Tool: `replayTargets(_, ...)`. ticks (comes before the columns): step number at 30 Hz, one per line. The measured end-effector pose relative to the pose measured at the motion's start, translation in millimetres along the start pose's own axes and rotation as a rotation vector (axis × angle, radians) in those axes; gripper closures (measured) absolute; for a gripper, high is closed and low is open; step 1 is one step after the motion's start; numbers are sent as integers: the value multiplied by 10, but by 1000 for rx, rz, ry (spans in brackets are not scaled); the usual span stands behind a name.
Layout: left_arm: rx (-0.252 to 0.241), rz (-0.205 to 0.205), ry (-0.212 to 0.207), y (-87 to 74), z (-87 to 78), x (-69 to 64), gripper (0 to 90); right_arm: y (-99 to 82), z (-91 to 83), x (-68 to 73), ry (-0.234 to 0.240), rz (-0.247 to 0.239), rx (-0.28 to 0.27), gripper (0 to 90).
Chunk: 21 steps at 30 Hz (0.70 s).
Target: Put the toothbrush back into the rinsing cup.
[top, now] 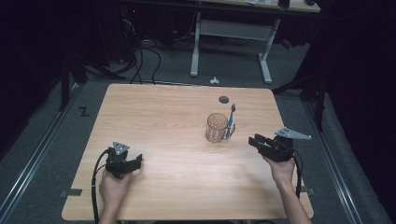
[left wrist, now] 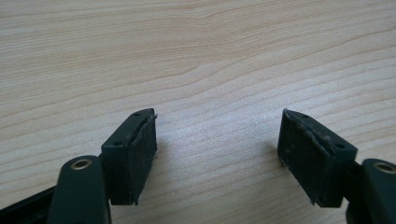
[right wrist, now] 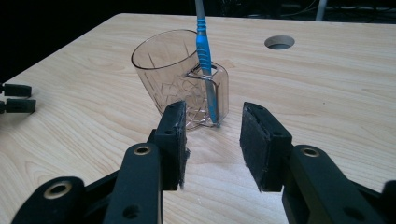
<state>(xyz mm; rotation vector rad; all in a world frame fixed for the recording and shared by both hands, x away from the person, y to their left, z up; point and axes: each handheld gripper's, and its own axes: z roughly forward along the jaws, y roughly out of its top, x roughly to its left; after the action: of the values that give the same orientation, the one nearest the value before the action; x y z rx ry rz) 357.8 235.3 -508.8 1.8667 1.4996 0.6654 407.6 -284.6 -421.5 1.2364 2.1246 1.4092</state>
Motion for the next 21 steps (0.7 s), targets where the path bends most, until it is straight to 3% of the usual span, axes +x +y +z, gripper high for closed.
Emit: replayTargets(21,0,-1,0,0,1,-1,287,-177,49,-127,-44,24,37,619)
